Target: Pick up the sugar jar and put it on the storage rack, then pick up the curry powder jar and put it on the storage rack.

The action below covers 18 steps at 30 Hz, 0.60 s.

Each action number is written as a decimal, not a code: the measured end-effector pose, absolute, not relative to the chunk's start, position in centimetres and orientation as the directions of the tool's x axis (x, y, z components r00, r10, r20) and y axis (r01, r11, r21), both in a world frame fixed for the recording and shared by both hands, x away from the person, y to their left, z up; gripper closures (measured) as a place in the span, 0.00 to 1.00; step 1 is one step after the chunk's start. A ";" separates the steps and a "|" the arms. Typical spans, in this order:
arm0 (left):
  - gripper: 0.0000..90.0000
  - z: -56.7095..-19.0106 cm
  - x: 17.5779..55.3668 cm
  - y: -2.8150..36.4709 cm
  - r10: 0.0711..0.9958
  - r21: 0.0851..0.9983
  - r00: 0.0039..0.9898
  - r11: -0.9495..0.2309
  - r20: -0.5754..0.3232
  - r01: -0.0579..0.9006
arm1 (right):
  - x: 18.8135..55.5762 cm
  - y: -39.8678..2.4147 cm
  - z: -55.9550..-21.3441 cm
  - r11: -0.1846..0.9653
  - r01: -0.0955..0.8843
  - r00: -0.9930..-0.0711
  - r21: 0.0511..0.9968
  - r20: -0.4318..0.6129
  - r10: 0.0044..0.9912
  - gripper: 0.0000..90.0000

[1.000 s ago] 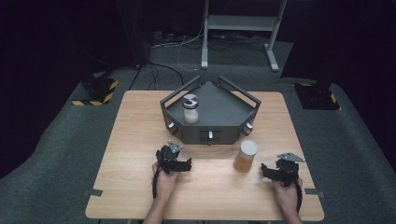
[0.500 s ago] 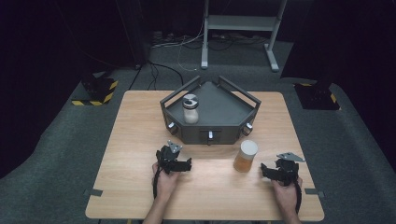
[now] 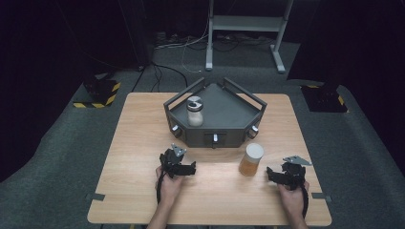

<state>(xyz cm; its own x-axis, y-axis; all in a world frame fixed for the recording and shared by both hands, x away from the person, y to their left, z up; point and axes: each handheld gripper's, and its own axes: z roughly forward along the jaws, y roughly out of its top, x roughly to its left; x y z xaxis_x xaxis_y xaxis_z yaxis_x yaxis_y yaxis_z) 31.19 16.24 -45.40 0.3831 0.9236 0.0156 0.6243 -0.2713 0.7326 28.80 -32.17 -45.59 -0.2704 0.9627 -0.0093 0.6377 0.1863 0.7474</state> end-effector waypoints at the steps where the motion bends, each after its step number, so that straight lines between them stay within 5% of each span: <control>1: 0.06 -45.4 31.2 16.2 0.923 0.733 0.384 -0.272 0.016 0.624 | 28.8 -32.2 -45.6 0.186 0.638 -0.270 0.747 -0.009 0.963 0.11; 18: 0.07 -45.4 31.2 16.3 0.923 0.733 0.385 -0.271 0.014 0.624 | 28.8 -32.2 -45.6 0.186 0.638 -0.270 0.747 -0.009 0.963 0.11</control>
<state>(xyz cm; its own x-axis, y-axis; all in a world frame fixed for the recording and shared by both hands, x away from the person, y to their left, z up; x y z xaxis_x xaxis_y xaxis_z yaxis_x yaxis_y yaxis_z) 31.15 16.29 -45.40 0.3849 0.9229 0.0140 0.6236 -0.2712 0.7332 28.81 -32.16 -45.58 -0.2701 0.9628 -0.0093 0.6380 0.1862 0.7472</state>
